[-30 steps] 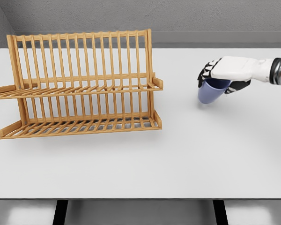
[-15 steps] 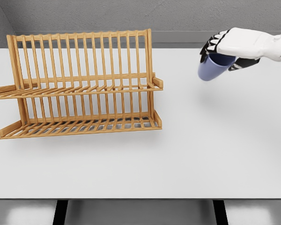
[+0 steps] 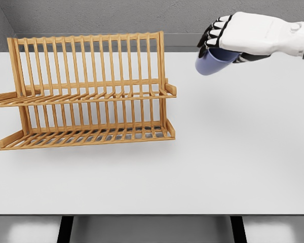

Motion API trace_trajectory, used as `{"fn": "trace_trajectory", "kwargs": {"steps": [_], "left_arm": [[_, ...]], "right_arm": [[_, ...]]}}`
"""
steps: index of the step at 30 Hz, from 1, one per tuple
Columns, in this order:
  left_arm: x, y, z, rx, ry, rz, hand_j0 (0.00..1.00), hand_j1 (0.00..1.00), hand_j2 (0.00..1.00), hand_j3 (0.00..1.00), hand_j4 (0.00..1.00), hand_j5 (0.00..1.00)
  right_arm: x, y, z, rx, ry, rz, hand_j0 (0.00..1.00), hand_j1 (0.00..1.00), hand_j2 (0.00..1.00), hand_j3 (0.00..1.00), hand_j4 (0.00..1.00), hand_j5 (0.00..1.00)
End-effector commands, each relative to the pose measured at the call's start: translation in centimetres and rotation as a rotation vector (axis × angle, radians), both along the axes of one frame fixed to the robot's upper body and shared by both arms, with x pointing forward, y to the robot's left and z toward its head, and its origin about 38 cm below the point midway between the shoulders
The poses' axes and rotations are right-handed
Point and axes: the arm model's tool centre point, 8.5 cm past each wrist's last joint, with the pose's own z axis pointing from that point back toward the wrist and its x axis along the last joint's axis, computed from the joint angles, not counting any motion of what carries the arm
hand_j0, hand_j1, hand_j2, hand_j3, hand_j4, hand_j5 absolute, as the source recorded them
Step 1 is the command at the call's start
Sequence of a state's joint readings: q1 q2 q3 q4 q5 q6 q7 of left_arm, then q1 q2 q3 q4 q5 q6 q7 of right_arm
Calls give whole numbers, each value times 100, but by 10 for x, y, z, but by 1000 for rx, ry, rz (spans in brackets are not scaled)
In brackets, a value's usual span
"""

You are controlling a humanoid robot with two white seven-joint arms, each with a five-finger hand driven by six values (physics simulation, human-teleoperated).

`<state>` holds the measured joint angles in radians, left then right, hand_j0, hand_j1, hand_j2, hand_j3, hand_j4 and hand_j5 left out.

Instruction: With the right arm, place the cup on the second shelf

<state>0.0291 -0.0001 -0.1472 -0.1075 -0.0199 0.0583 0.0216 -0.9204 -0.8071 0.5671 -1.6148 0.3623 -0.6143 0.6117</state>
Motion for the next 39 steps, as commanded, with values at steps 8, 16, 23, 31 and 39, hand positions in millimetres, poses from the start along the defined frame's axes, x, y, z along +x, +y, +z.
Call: {"fn": "trace_trajectory", "kwargs": {"steps": [8, 16, 23, 31, 39], "left_arm": [[0, 0, 0, 0, 0, 0, 100, 100, 100, 100, 100, 100], [0, 0, 0, 0, 0, -2, 100, 100, 100, 100, 100, 100], [0, 0, 0, 0, 0, -2, 100, 100, 100, 100, 100, 100], [0, 0, 0, 0, 0, -2, 100, 100, 100, 100, 100, 100], [0, 0, 0, 0, 0, 0, 100, 100, 100, 100, 100, 100]], "right_arm": [[-24, 45, 13, -4, -60, 146, 66, 66, 66, 66, 66, 66], [-28, 83, 10, -15, -55, 240, 66, 66, 66, 66, 66, 66], [-28, 96, 1, -30, -34, 270, 66, 66, 66, 66, 66, 66], [-23, 99, -11, -37, -6, 264, 68, 68, 68, 68, 68, 68], [-22, 101, -23, -57, 27, 265, 93, 93, 93, 93, 93, 93]]}}
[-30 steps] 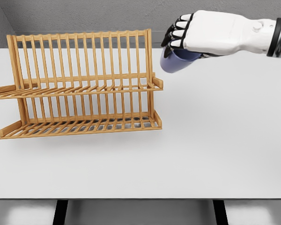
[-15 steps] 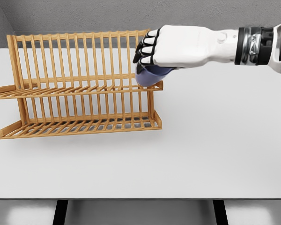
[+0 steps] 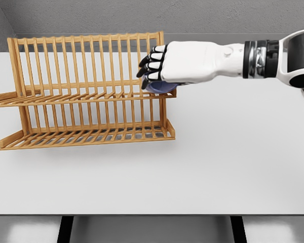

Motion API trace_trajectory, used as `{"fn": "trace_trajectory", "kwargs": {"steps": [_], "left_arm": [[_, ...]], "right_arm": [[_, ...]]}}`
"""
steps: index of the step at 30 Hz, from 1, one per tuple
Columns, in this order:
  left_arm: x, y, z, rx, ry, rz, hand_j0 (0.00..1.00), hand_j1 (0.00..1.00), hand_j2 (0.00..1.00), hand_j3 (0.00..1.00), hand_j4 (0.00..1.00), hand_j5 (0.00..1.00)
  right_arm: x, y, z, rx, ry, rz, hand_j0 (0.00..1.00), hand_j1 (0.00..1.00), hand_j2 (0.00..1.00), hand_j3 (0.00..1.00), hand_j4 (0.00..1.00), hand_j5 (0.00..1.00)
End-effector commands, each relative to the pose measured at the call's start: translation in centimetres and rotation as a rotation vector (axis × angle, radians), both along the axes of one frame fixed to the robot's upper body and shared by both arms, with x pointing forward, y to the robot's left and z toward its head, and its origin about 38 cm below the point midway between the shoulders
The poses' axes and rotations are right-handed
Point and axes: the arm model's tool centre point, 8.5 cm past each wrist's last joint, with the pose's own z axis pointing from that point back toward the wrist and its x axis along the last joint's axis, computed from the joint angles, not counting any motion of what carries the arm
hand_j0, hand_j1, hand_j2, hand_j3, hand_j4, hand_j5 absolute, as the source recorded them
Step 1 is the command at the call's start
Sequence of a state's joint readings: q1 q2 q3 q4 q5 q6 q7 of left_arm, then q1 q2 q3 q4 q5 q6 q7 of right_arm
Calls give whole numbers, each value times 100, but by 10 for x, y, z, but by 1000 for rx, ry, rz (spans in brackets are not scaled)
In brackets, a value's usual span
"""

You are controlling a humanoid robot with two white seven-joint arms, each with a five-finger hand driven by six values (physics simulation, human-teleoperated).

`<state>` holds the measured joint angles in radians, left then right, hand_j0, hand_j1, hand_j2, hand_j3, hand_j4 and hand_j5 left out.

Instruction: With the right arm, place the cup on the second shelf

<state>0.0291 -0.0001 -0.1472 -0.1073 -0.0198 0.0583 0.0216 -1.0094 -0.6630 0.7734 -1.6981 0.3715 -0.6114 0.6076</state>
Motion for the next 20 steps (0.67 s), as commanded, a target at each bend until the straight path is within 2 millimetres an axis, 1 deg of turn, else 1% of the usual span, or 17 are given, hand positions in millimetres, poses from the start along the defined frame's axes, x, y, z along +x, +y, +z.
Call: {"fn": "trace_trajectory", "kwargs": {"steps": [1, 2, 3, 4, 5, 6, 8, 9, 10, 12, 13, 14, 15, 16, 17, 18, 20], "left_arm": [[0, 0, 0, 0, 0, 0, 100, 100, 100, 100, 100, 100], [0, 0, 0, 0, 0, 0, 100, 100, 100, 100, 100, 100], [0, 0, 0, 0, 0, 0, 100, 100, 100, 100, 100, 100], [-1, 0, 0, 0, 1, 0, 100, 100, 100, 100, 100, 100], [0, 0, 0, 0, 0, 0, 100, 100, 100, 100, 100, 100], [0, 0, 0, 0, 0, 0, 100, 100, 100, 100, 100, 100], [0, 0, 0, 0, 0, 0, 100, 100, 100, 100, 100, 100], [0, 0, 0, 0, 0, 0, 100, 100, 100, 100, 100, 100], [0, 0, 0, 0, 0, 0, 100, 100, 100, 100, 100, 100], [0, 0, 0, 0, 0, 0, 100, 100, 100, 100, 100, 100], [0, 0, 0, 0, 0, 0, 100, 100, 100, 100, 100, 100], [0, 0, 0, 0, 0, 0, 100, 100, 100, 100, 100, 100], [0, 0, 0, 0, 0, 0, 100, 100, 100, 100, 100, 100], [0, 0, 0, 0, 0, 0, 100, 100, 100, 100, 100, 100], [0, 0, 0, 0, 0, 0, 100, 100, 100, 100, 100, 100], [0, 0, 0, 0, 0, 0, 100, 100, 100, 100, 100, 100], [0, 0, 0, 0, 0, 0, 100, 100, 100, 100, 100, 100]], "right_arm": [[0, -1, -1, -4, 3, -4, 100, 100, 100, 100, 100, 100], [1, -4, 4, 1, -5, -9, 100, 100, 100, 100, 100, 100], [2, -7, 15, 25, -23, -16, 100, 100, 100, 100, 100, 100], [5, -26, 45, 99, -86, -63, 100, 100, 100, 100, 100, 100], [5, -35, 61, 133, -121, -83, 100, 100, 100, 100, 100, 100], [5, -49, 78, 177, -158, -112, 100, 100, 100, 100, 100, 100], [6, -105, 96, 262, -200, -247, 100, 100, 100, 100, 100, 100], [11, -133, 92, 303, -183, -321, 100, 100, 100, 100, 100, 100], [15, -167, 64, 353, -117, -416, 100, 100, 100, 100, 100, 100], [16, -220, 22, 426, -24, -567, 100, 100, 100, 100, 100, 100], [13, -229, -1, 417, 23, -604, 100, 100, 100, 100, 100, 100], [12, -232, -29, 405, 87, -627, 100, 100, 100, 100, 100, 100], [9, -232, -49, 391, 132, -636, 100, 100, 100, 100, 100, 100], [8, -231, -64, 396, 166, -644, 100, 100, 100, 100, 100, 100], [7, -232, -74, 396, 190, -654, 100, 100, 100, 100, 100, 100], [4, -225, -92, 407, 232, -651, 100, 100, 100, 100, 100, 100], [3, -223, -106, 412, 263, -658, 100, 100, 100, 100, 100, 100]]}}
